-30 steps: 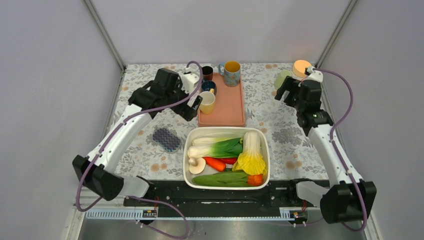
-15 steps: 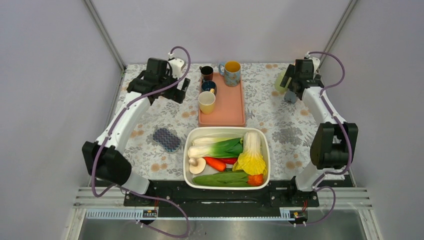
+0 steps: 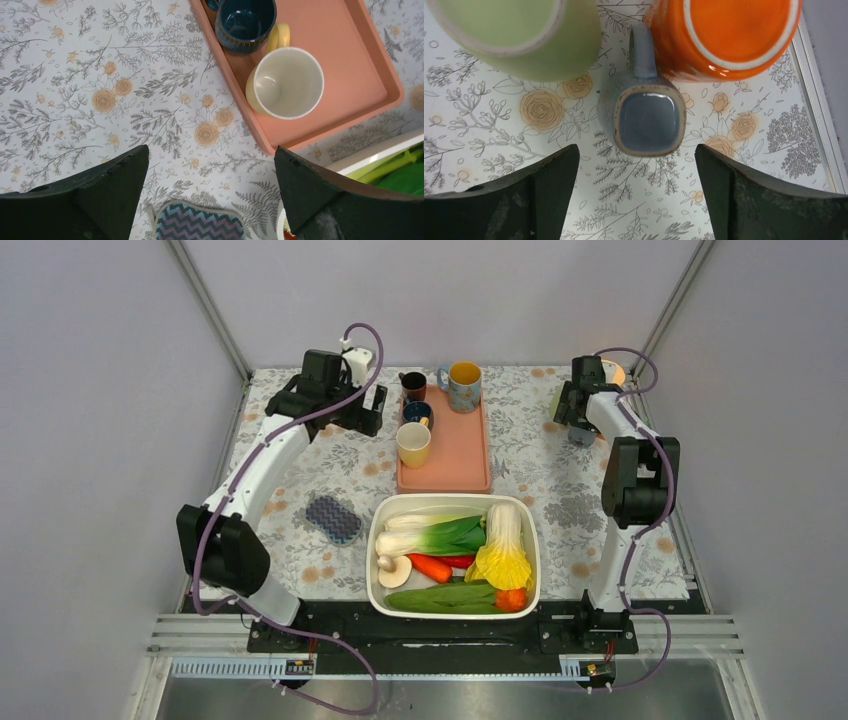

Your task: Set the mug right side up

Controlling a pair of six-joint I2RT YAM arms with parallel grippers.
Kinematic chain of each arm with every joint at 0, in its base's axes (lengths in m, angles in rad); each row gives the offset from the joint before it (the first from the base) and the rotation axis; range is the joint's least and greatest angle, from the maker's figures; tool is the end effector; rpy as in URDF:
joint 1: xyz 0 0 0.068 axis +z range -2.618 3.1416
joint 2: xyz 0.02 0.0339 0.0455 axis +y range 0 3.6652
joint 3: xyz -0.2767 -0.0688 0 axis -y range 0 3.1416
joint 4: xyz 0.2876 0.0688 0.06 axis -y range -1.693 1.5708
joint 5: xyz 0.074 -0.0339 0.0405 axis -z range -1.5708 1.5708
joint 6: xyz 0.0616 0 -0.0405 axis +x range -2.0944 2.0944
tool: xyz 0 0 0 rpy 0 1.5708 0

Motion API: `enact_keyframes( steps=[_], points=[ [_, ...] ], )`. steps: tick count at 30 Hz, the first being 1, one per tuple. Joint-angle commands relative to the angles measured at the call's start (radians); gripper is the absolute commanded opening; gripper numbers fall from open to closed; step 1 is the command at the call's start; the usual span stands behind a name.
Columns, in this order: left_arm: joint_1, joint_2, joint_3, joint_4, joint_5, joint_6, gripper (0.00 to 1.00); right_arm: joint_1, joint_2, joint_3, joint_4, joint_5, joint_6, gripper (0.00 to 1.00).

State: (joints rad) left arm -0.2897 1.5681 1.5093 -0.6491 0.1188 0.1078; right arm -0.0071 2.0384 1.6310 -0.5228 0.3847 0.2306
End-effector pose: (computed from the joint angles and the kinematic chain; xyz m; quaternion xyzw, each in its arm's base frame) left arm 0.3933 -0.1249 0.3453 0.2034 0.8840 -0.0916 0.4108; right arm 0.5107 -0.0267 0.1965 0.1702 0.9179 -0.1458 0.3273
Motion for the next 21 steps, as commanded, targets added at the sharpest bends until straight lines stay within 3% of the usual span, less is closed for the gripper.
enact_keyframes(
  steps=[1,9,19,21],
  points=[
    [-0.011,0.063,0.094,0.049,0.019,-0.097,0.99,-0.019,0.052,0.103,-0.018,0.033,-0.039,0.94],
    [-0.023,0.131,0.170,0.040,-0.019,-0.090,0.99,-0.026,0.125,0.181,-0.033,0.044,-0.061,0.88],
    [-0.025,0.142,0.215,0.028,-0.023,-0.059,0.99,-0.038,0.141,0.173,-0.060,0.011,-0.057,0.64],
    [-0.025,0.140,0.209,0.030,-0.033,-0.061,0.99,-0.040,0.139,0.167,-0.061,0.003,-0.063,0.51]
  ],
)
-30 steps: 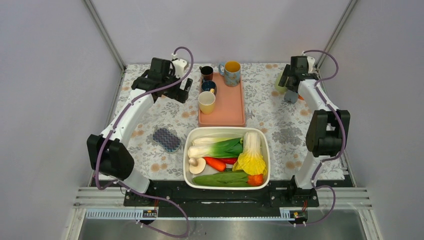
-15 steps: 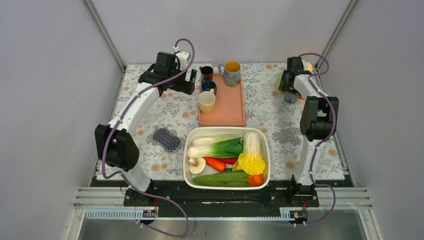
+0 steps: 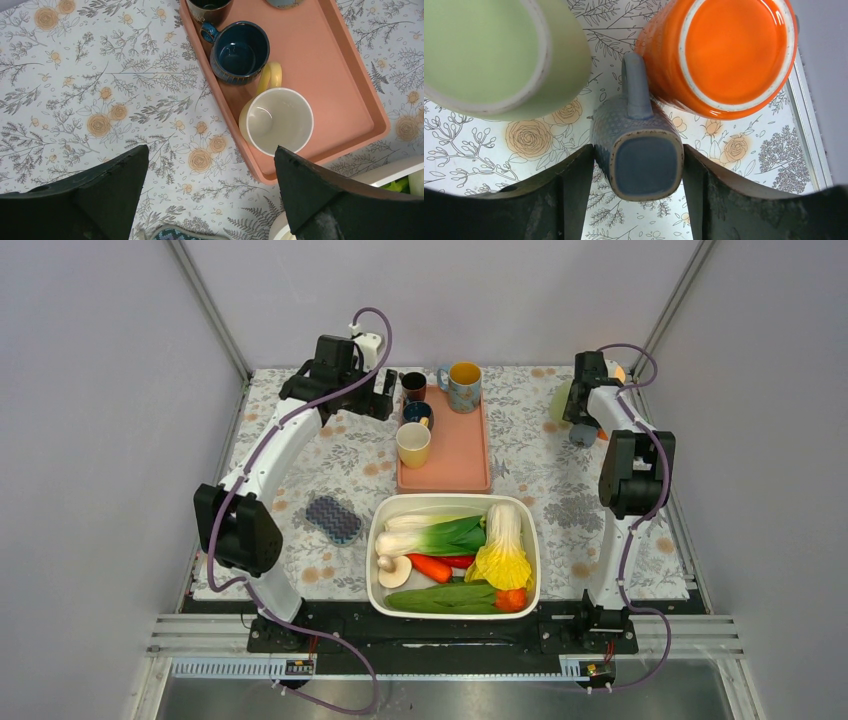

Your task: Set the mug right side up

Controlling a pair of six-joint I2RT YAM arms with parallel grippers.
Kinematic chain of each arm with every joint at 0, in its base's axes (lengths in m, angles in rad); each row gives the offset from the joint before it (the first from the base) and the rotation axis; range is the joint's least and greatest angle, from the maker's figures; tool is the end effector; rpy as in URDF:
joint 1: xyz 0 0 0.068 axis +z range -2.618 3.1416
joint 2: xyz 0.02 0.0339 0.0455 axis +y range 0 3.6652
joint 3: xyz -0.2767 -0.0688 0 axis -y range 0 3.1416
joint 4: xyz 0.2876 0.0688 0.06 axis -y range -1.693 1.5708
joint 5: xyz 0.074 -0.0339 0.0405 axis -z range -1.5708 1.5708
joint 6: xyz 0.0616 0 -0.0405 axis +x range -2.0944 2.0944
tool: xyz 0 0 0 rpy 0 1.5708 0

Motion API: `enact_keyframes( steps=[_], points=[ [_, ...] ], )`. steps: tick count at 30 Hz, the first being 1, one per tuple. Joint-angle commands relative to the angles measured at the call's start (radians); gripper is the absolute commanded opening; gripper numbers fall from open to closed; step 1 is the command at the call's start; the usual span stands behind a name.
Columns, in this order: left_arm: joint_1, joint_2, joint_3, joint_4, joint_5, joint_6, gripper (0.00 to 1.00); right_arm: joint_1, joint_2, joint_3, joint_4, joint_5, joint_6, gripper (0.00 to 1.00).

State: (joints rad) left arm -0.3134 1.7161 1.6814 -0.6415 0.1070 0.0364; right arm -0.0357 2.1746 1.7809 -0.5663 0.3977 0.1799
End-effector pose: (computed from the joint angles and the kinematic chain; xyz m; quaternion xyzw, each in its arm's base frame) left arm 0.4309 -0.1466 0.3526 0.1794 0.8826 -0.1074 0.4211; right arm 0.5395 -0.0431 0.1792 0.1596 0.9231 -0.1667 0.3076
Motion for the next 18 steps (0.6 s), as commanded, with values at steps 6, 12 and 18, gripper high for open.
enact_keyframes(
  steps=[6,12,18],
  points=[
    [-0.001,-0.012,0.037,0.026,0.032,-0.018,0.99,-0.012,-0.055,-0.024,-0.033,-0.076,-0.040,0.00],
    [-0.010,0.040,0.125,-0.023,0.152,-0.087,0.99,-0.012,-0.219,-0.132,0.001,-0.236,-0.008,0.00],
    [-0.083,0.107,0.238,-0.073,0.215,-0.100,0.96,-0.011,-0.386,-0.250,0.068,-0.420,0.089,0.00]
  ],
)
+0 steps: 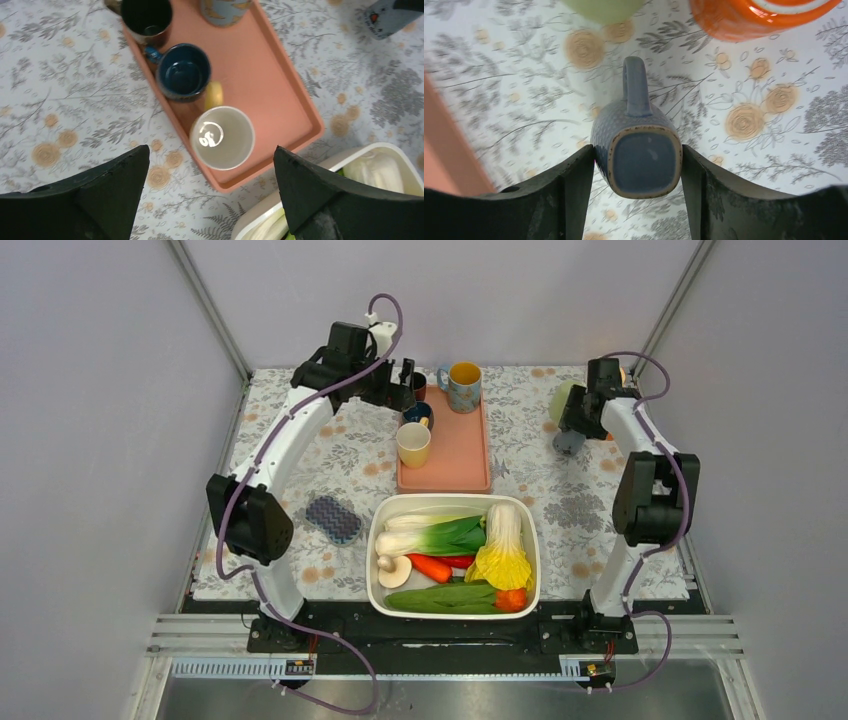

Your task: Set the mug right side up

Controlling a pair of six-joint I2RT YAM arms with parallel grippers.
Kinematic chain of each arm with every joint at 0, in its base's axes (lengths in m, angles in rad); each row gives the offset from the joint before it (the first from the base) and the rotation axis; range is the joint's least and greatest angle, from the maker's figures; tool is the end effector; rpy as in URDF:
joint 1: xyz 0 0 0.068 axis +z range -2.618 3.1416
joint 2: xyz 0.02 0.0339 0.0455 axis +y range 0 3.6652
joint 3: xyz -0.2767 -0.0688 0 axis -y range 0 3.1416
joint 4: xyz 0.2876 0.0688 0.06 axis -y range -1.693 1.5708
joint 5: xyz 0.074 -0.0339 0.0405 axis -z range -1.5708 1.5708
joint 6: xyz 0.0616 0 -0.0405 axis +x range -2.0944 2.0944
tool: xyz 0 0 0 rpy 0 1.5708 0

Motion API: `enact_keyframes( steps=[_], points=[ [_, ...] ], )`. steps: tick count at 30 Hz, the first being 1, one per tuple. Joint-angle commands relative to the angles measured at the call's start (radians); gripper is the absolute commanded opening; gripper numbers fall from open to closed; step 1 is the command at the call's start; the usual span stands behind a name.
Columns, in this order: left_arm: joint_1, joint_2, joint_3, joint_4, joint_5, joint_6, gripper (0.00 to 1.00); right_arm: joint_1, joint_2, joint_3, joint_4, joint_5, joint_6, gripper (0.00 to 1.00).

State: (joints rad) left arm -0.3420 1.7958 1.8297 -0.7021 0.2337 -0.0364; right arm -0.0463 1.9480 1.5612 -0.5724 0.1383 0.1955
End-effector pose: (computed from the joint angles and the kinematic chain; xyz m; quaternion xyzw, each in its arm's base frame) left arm 0.4401 -0.1718 0.3700 0.1863 0.8756 -0.1845 0.4057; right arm 0.4875 -0.0311 0.2073 0.1354 0.9419 -0.0433 0.3044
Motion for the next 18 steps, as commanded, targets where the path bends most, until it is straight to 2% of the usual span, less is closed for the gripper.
enact_keyframes(
  steps=[1,7,11,15,18],
  points=[
    [-0.063,0.040,0.103,-0.015,0.110,-0.032,0.96,0.000,-0.185,-0.046,0.087,-0.196,0.093,0.00],
    [-0.094,0.110,0.179,0.040,0.321,-0.147,0.94,0.021,-0.341,-0.131,0.154,-0.397,0.239,0.00],
    [-0.129,0.161,0.250,0.129,0.433,-0.265,0.95,0.041,-0.439,-0.190,0.265,-0.508,0.410,0.00],
    [-0.143,0.199,0.257,0.313,0.555,-0.488,0.95,0.116,-0.522,-0.226,0.369,-0.519,0.552,0.00],
    [-0.167,0.208,0.241,0.376,0.587,-0.566,0.95,0.148,-0.567,-0.250,0.433,-0.501,0.637,0.00]
  ],
)
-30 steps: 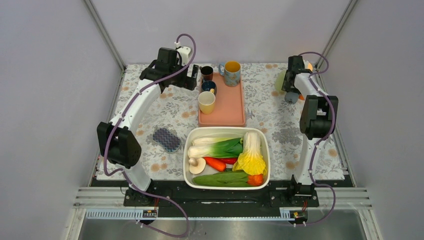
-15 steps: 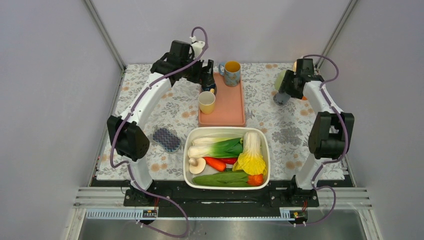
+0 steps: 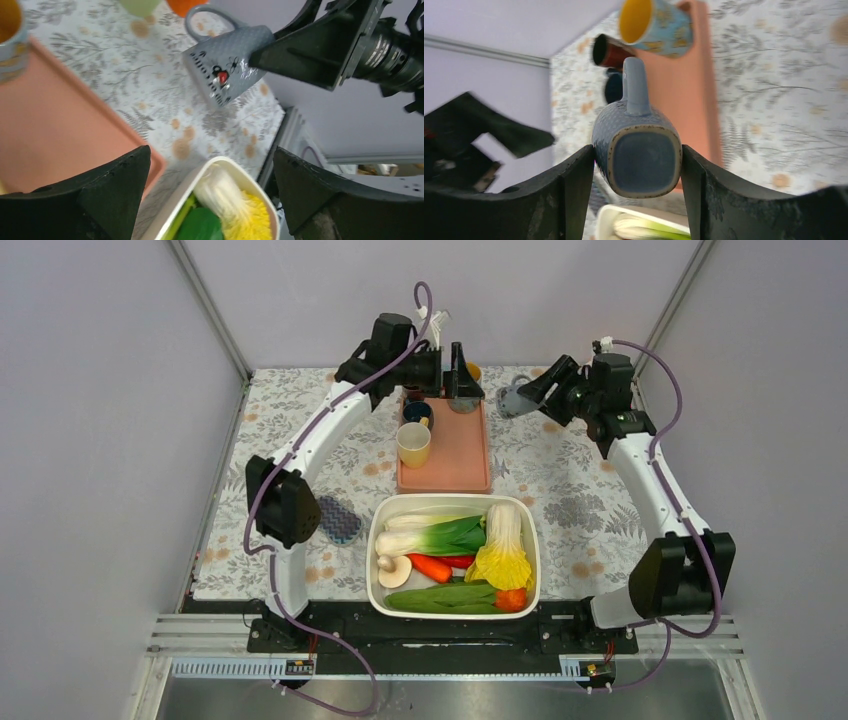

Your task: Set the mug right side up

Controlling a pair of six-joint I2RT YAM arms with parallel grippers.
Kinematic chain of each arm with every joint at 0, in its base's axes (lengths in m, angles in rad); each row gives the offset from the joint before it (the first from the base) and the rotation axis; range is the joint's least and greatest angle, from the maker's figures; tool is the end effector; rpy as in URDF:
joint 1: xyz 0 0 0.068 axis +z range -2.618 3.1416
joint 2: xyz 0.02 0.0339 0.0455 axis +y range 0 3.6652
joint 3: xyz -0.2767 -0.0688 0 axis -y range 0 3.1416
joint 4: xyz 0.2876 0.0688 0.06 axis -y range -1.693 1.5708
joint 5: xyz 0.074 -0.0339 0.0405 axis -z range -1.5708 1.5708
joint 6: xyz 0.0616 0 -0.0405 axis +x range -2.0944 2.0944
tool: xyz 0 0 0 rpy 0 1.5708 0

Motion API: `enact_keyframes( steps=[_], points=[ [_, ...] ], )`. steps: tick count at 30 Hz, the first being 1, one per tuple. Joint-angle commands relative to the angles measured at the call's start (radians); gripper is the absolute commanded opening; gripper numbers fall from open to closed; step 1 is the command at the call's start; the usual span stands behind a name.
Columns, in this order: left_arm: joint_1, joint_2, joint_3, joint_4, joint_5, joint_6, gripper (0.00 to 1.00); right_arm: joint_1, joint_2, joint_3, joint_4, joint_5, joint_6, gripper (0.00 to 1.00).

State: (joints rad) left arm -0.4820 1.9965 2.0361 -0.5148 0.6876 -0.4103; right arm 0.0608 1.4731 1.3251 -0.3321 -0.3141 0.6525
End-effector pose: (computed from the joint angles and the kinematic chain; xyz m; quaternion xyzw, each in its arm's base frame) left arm 0.4492 -0.2791 0.3812 0.2042 0.7969 -0.4712 0.3182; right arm 0.4020 0.0435 0.3446 0.1686 0.8314 0.3042 0.4334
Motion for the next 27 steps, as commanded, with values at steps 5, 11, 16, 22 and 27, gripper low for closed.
enact_keyframes(
  steps=[5,11,16,22,27],
  points=[
    [-0.038,-0.003,-0.023,0.286,0.161,-0.302,0.92,0.063,-0.140,-0.034,0.264,-0.028,0.255,0.00],
    [-0.038,0.004,0.020,0.325,0.165,-0.314,0.90,0.074,-0.142,-0.020,0.272,-0.054,0.286,0.00],
    [-0.049,-0.010,0.046,0.326,0.175,-0.296,0.86,0.074,-0.142,-0.022,0.300,-0.084,0.314,0.00],
    [-0.049,-0.010,0.042,0.363,0.193,-0.330,0.78,0.078,-0.125,-0.015,0.381,-0.121,0.379,0.00],
    [-0.049,-0.007,0.093,0.399,0.200,-0.347,0.70,0.106,-0.093,-0.020,0.456,-0.134,0.449,0.00]
  ],
)
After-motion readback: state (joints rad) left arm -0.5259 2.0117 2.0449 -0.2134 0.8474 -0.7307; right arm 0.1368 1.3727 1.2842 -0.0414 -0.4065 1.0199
